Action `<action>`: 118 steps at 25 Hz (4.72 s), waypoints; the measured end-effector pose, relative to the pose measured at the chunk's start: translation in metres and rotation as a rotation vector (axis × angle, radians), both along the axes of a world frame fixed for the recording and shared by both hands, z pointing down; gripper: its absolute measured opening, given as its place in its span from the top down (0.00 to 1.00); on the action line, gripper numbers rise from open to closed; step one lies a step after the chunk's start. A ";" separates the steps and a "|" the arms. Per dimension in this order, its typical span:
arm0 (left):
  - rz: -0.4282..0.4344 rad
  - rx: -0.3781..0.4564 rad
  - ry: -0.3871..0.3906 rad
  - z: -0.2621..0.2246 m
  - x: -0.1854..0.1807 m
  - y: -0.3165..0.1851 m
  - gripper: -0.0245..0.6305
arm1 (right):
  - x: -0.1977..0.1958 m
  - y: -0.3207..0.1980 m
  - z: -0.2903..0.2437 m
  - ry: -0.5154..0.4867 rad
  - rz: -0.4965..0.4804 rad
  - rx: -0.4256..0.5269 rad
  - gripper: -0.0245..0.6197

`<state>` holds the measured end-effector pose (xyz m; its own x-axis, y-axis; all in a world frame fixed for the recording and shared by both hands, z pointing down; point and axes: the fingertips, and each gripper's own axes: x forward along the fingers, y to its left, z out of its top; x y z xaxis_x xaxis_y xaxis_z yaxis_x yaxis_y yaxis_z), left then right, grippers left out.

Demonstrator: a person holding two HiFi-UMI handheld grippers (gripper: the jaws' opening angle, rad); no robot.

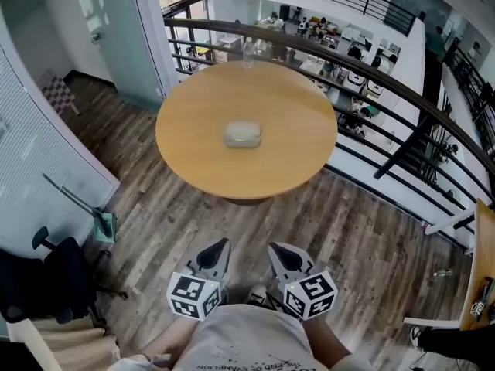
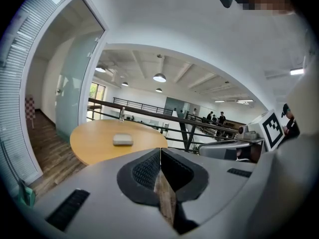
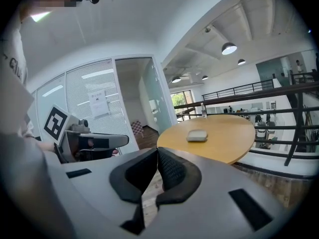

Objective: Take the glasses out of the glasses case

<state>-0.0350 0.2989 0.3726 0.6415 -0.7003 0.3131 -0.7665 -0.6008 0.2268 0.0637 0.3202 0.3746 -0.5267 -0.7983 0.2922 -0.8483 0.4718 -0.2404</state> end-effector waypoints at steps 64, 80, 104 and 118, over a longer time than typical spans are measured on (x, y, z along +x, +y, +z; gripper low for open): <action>0.040 -0.086 0.001 0.044 0.015 -0.406 0.93 | 0.030 -0.414 0.055 0.206 -0.137 -0.112 0.92; 0.021 -0.179 -0.003 0.093 0.019 -0.441 0.93 | 0.012 -0.458 0.153 0.464 -0.437 -0.204 0.92; -0.040 -0.315 -0.025 0.156 0.010 -0.432 0.93 | 0.020 -0.489 0.255 0.740 -0.761 -0.276 0.89; -0.094 -0.352 -0.014 0.171 -0.006 -0.439 0.93 | 0.011 -0.483 0.277 0.816 -0.964 -0.319 0.89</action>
